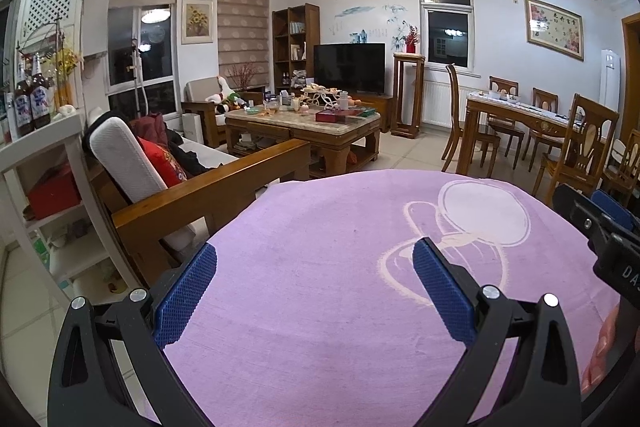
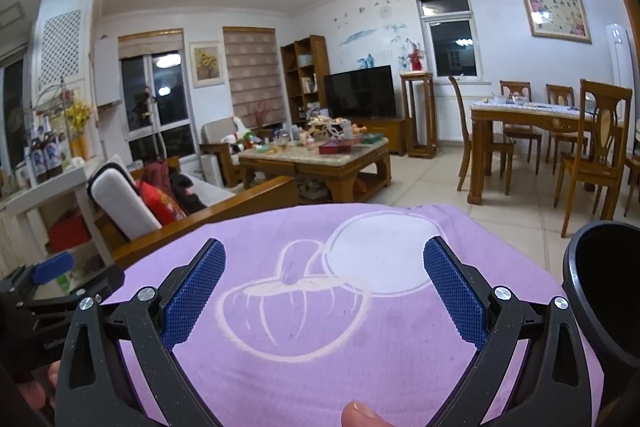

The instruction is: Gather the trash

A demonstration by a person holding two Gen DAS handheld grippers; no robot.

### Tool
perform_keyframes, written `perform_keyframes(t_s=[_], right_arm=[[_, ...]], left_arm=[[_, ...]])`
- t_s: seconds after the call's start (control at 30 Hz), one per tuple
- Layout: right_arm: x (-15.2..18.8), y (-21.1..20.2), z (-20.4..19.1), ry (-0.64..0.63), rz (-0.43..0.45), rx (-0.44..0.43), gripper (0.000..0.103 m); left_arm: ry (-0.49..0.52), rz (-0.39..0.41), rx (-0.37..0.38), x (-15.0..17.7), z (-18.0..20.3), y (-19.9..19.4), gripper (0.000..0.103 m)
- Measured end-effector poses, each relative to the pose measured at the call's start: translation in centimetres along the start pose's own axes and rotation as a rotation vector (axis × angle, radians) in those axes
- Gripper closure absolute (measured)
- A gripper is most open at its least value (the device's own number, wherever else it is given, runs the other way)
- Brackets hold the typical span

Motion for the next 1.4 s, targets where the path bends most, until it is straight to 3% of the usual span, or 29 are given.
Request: perform_keyframes(t_s=[0.9, 1.4], right_arm=[[0.4, 0.5, 0.6, 0.003, -0.012, -0.001, 0.005], [1.1, 0.7, 1.1, 0.003, -0.019, 0.0, 0.005]], left_arm=[[0.004, -0.003, 0.004, 0.3, 0.3, -0.2, 0.005], [0.005, -0.024, 0.059, -0.1, -0.1, 0.8, 0.005]])
Point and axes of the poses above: each gripper's, at about its wrist camera, not at the fingertips, and y roughly the way its jaws point, z to its right, x to its underside, the point moved 7 cm from there along y, roughly the way its jaws point, and after that the axes turned 13 degrees about -y, right-handed, at the moved point
